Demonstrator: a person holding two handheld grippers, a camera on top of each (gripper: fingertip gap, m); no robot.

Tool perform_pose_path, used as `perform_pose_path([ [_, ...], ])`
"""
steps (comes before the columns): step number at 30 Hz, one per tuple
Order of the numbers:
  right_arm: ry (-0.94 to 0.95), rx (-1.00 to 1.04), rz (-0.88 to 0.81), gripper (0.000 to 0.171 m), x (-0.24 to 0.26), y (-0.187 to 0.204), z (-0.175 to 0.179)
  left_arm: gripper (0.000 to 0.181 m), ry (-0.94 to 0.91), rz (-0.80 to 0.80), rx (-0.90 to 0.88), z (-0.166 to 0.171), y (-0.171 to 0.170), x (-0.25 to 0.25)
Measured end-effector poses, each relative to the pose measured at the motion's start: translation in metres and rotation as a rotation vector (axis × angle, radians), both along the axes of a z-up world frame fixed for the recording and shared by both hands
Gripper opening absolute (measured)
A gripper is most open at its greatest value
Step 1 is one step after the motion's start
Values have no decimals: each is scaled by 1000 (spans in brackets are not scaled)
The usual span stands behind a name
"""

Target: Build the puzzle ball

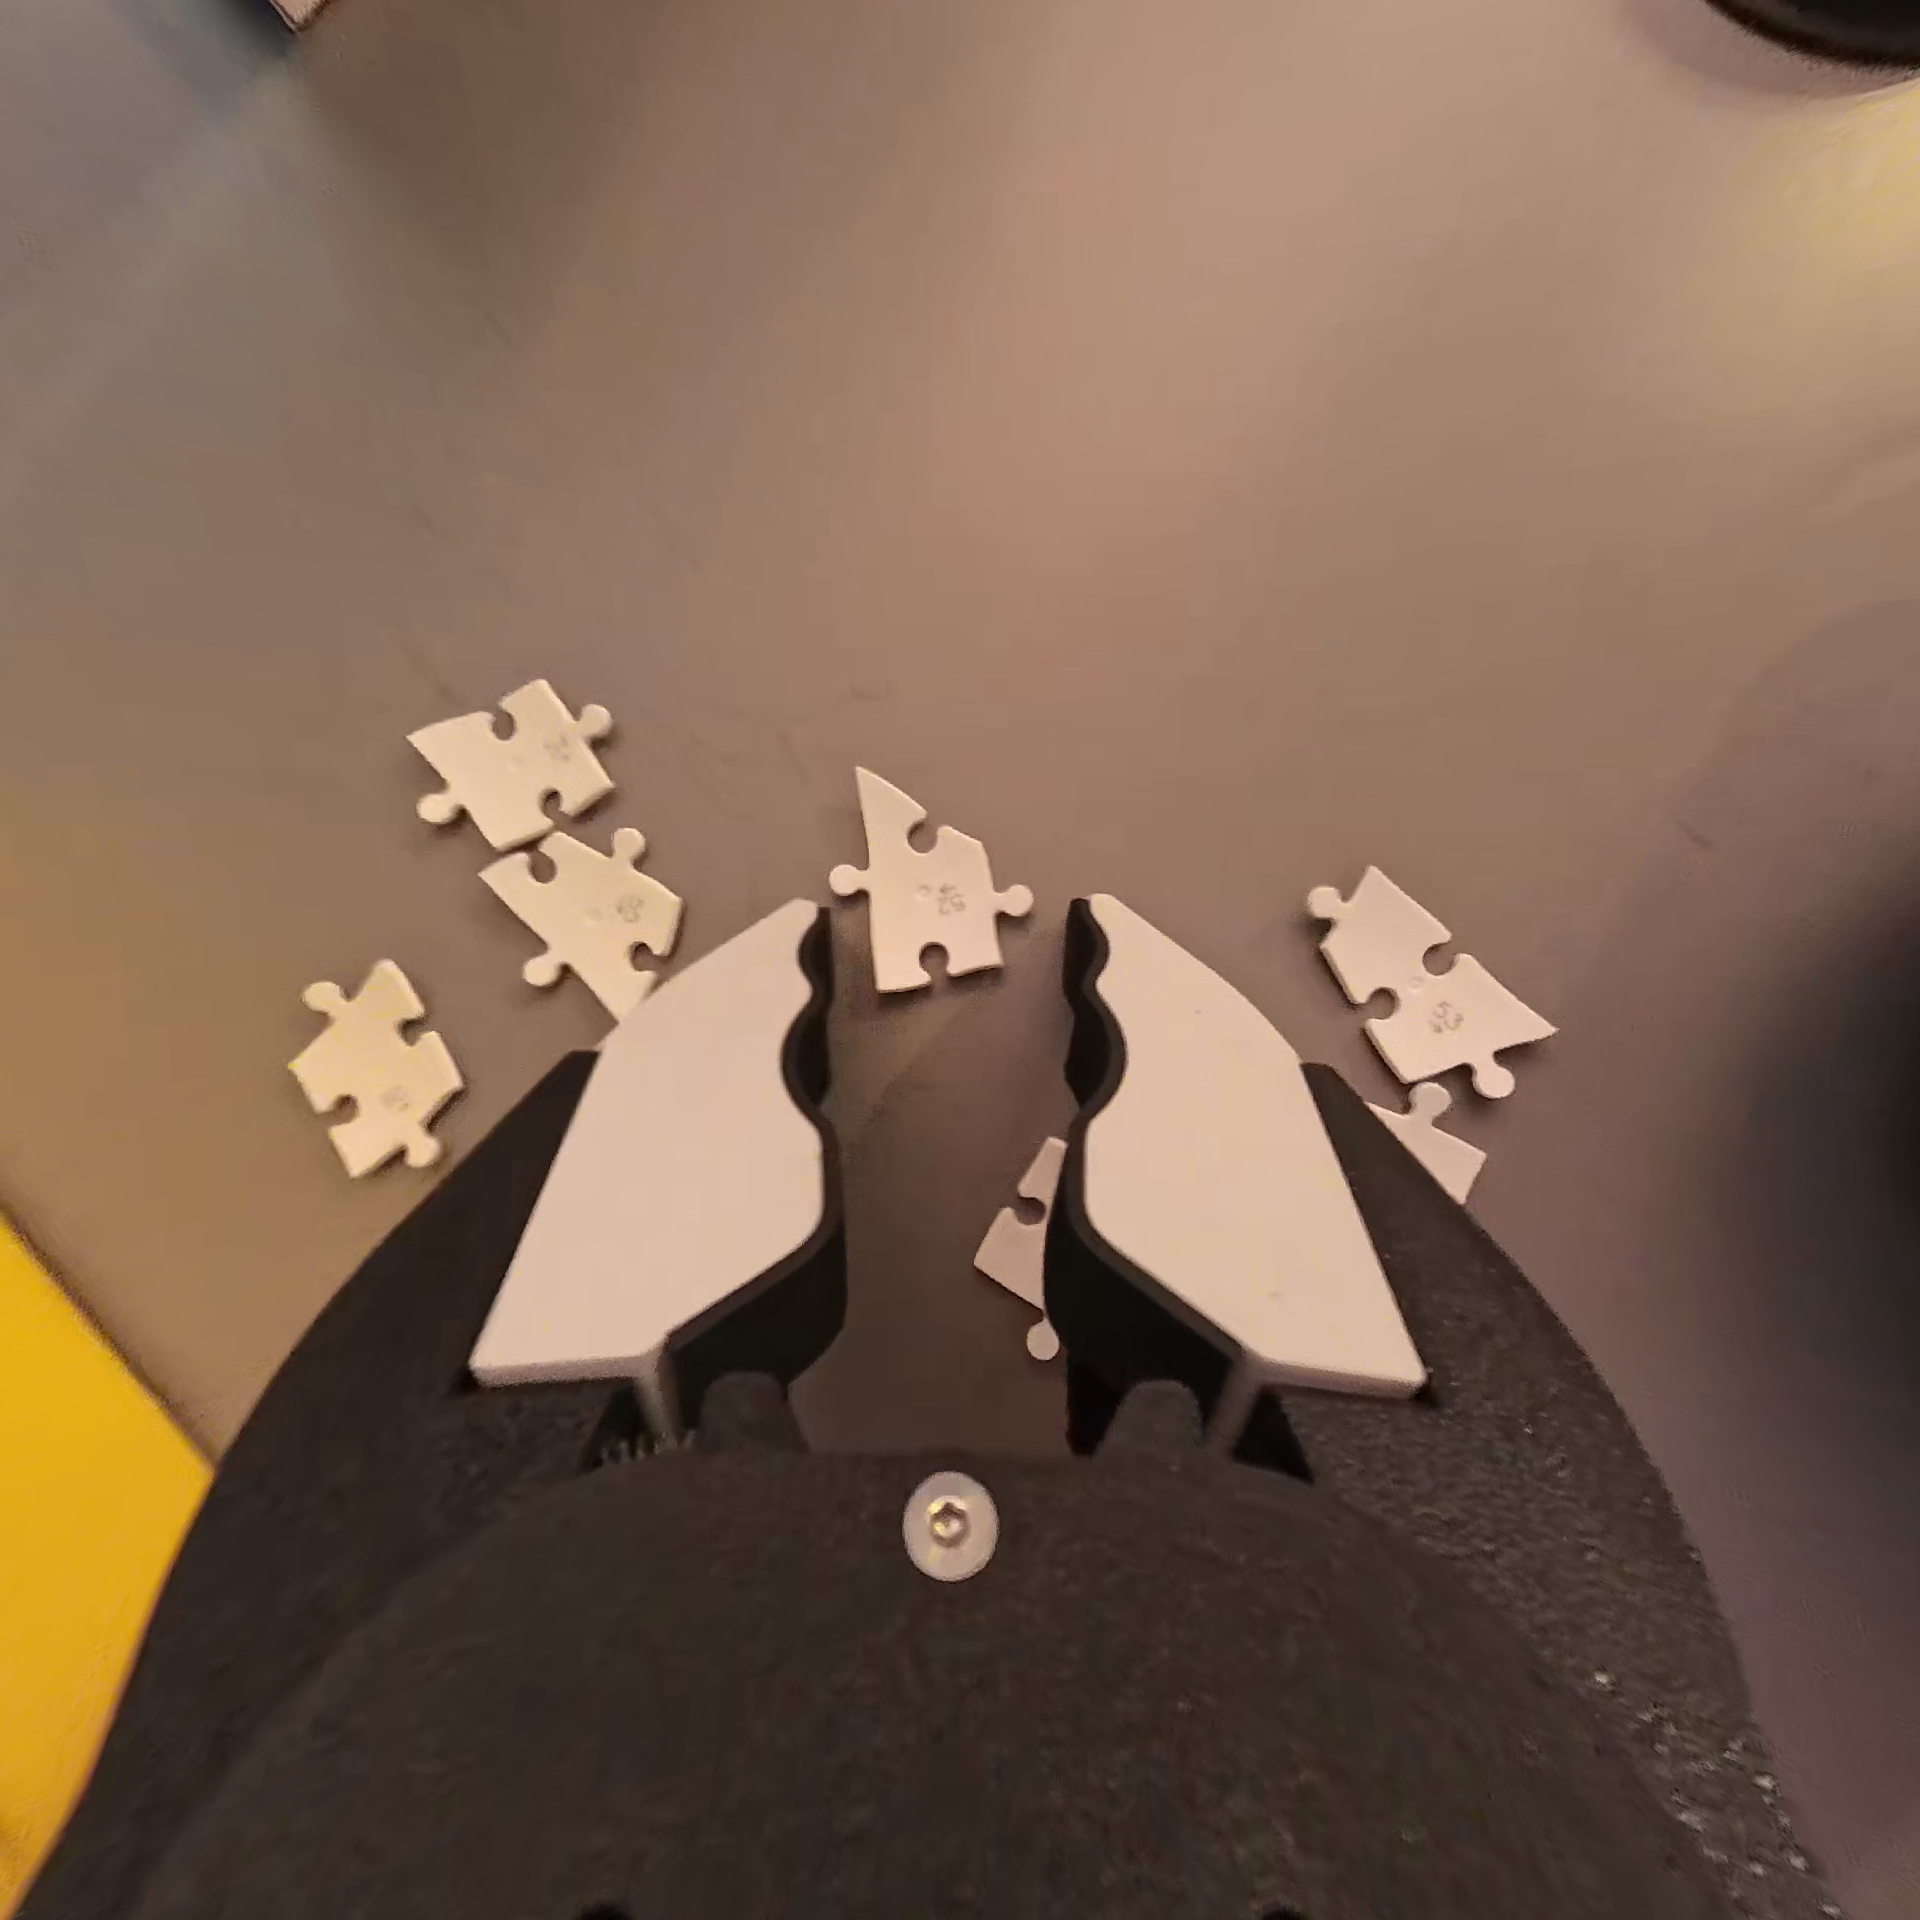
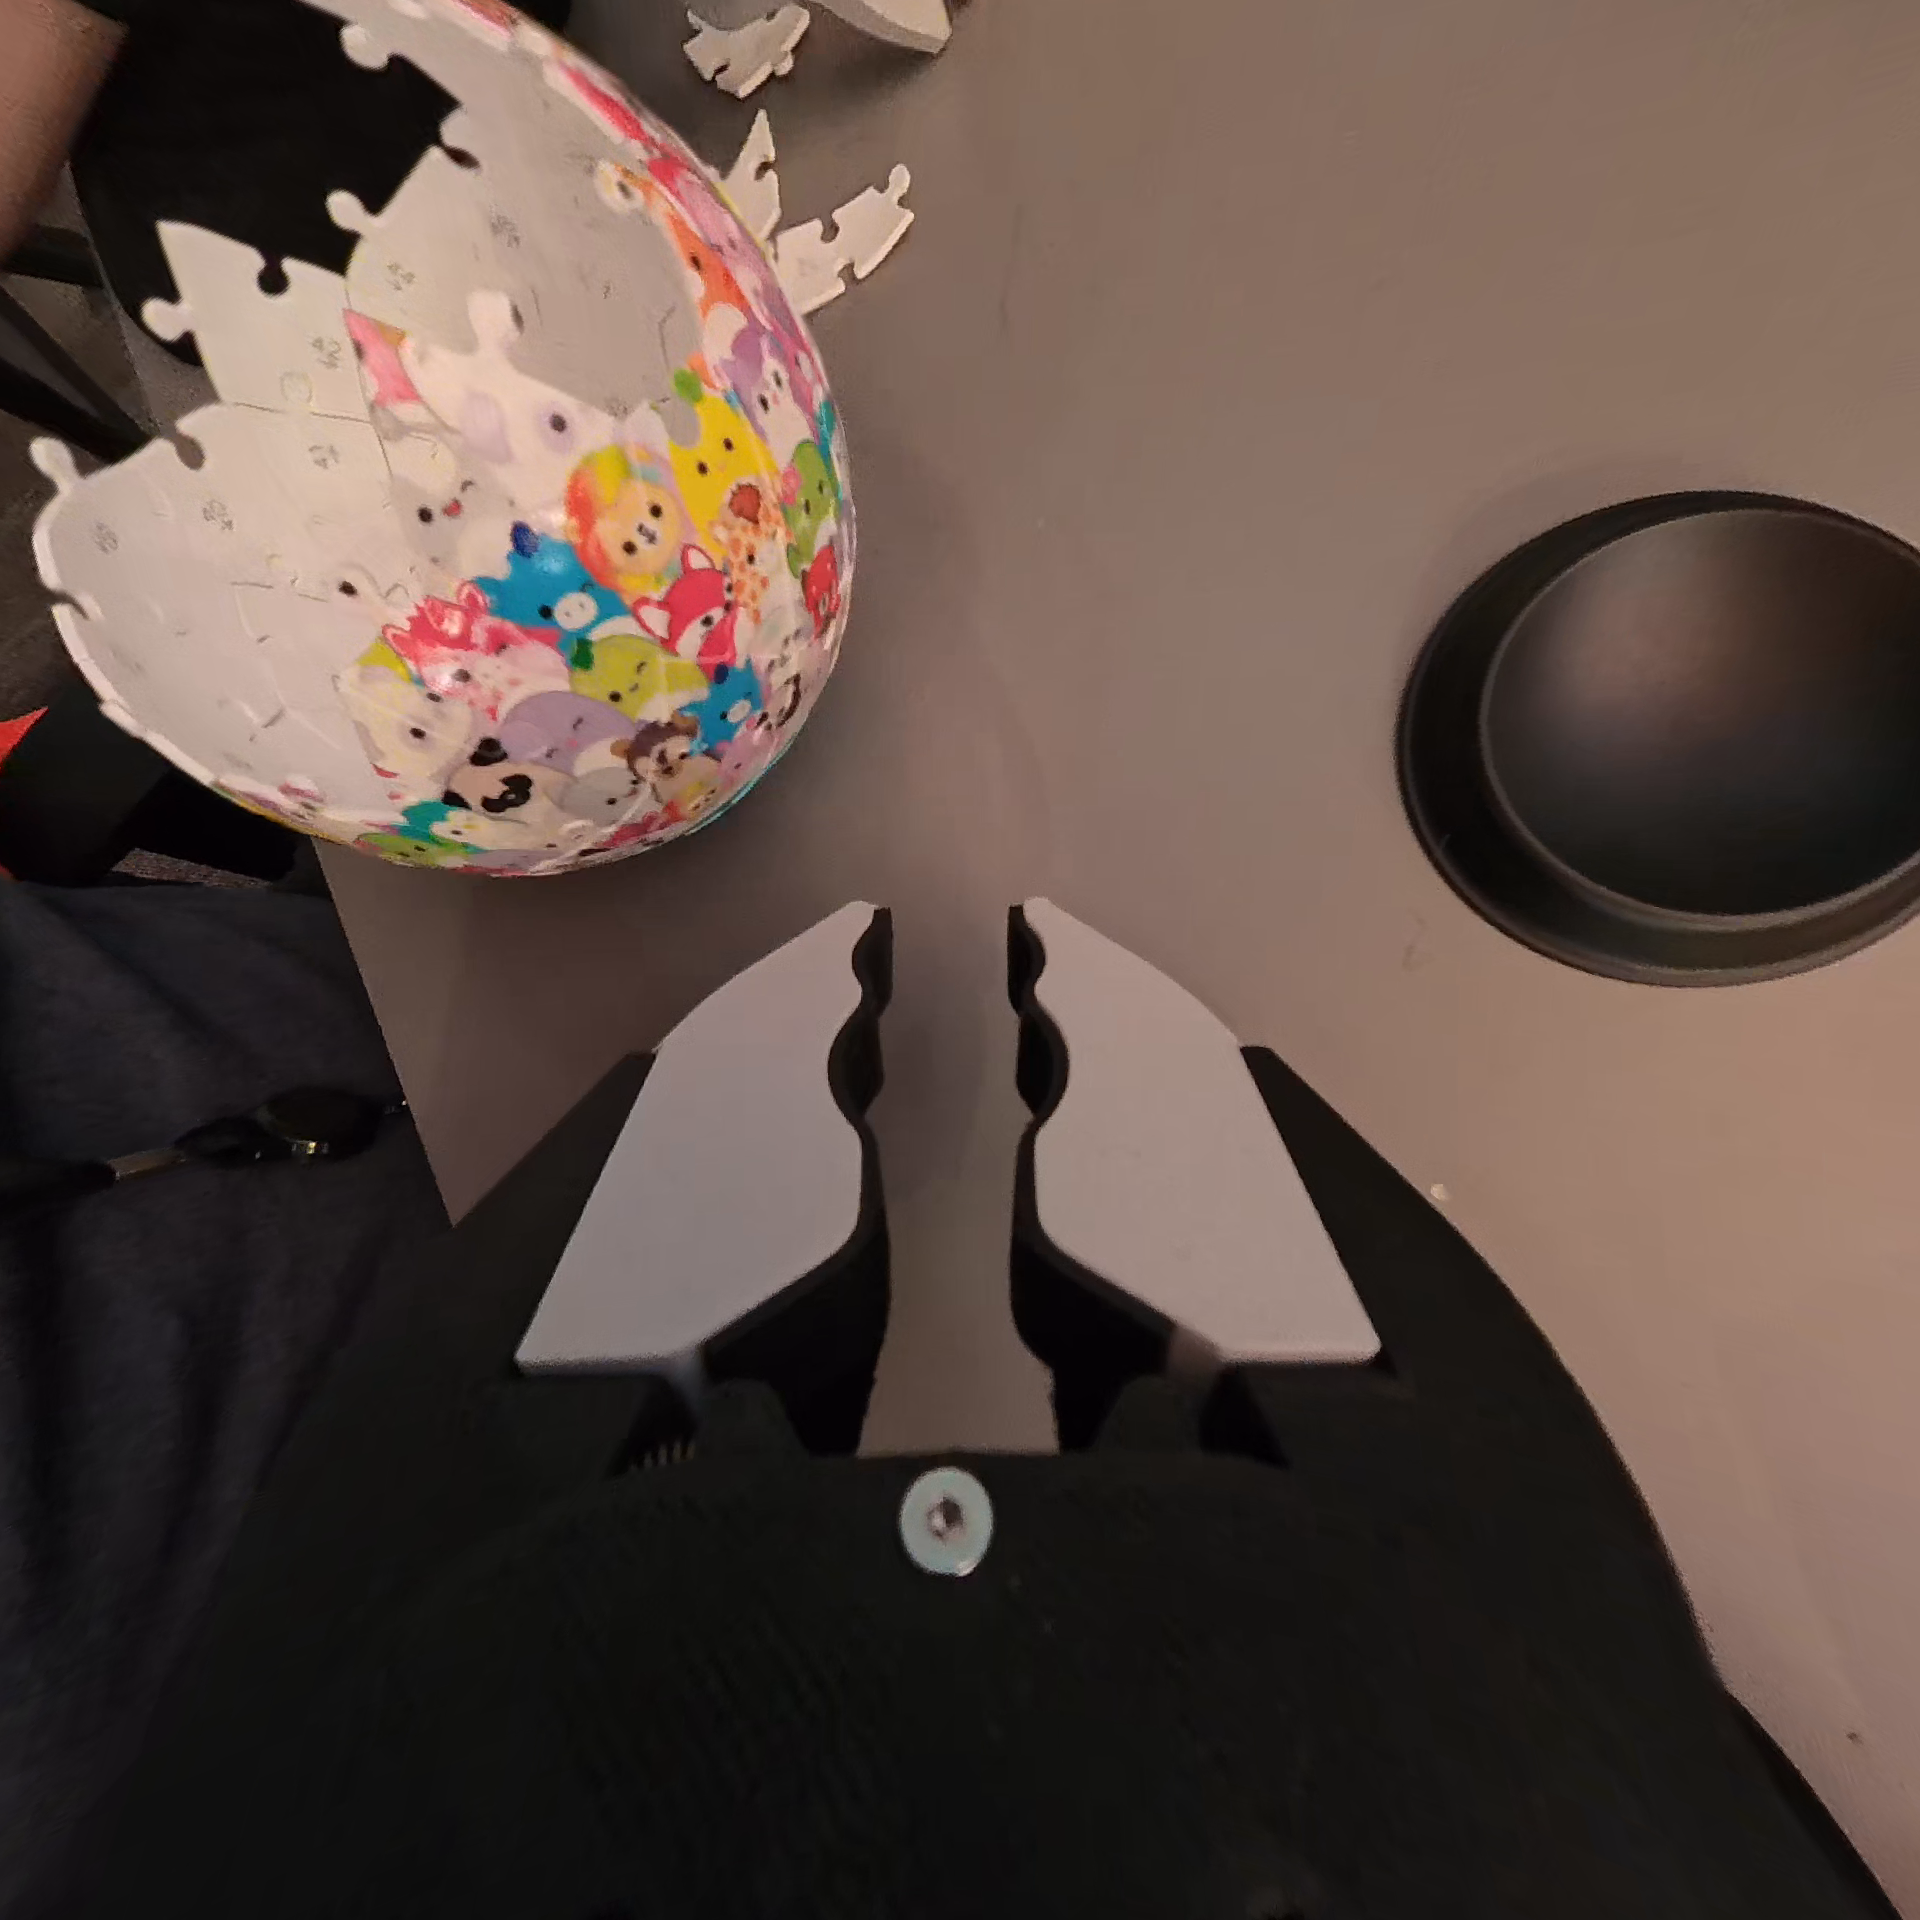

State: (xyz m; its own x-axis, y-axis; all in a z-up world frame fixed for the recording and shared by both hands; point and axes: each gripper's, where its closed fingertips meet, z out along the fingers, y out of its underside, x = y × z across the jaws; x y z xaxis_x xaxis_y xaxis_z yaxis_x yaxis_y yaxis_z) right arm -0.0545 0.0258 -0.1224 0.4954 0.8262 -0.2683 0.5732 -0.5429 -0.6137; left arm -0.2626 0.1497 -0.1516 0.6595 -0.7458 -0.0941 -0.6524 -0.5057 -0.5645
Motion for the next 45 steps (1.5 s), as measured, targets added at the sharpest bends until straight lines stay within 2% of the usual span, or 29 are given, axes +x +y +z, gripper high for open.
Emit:
perform_pose_path([
  [4, 4, 5, 8, 22, 1, 0, 1, 25, -33, -12, -53, -2, 0, 0],
  [9, 16, 9, -1, 22, 4, 5, 2, 23, -3, -82, -51, -1, -1, 0],
  [12, 36, 26, -18, 22, 7, 13, 9, 23, 30, -132, 54, 11, 2, -1],
  [14, 77, 45, -29, 22, 8, 22, 25, 23, 36, -220, 169, 36, -2, 5],
  [17, 201, 43, 19, 23, -9, 38, 75, 23, 80, -457, 365, 93, -22, 28],
  [20, 391, -100, 140, 31, -47, 46, 135, 23, 168, -707, 513, 150, -55, 57],
  [23, 482, -266, 261, 36, -81, 46, 171, 23, 251, -878, 565, 183, -85, 80],
  [26, 449, -361, 356, 37, -100, 31, 183, 23, 280, -973, 555, 196, -107, 91],
  [30, 311, -447, 460, 34, -109, -2, 178, 23, 338, -1041, 529, 195, -124, 95],
  [34, 188, -495, 469, 5, -105, -21, 162, 23, 336, -1097, 511, 194, -143, 103],
  [36, 193, -477, 486, 3, -103, -28, 158, 3, 310, -1079, 558, 200, -146, 110],
  [38, 237, -461, 472, 3, -102, -32, 158, 26, 269, -986, 615, 210, -140, 112],
  [40, 319, -404, 443, 3, -101, -32, 162, 42, 146, -884, 553, 212, -142, 106],
  [45, 527, -159, 366, 3, -93, -25, 189, 42, -434, -576, 412, 236, -158, 95],
])
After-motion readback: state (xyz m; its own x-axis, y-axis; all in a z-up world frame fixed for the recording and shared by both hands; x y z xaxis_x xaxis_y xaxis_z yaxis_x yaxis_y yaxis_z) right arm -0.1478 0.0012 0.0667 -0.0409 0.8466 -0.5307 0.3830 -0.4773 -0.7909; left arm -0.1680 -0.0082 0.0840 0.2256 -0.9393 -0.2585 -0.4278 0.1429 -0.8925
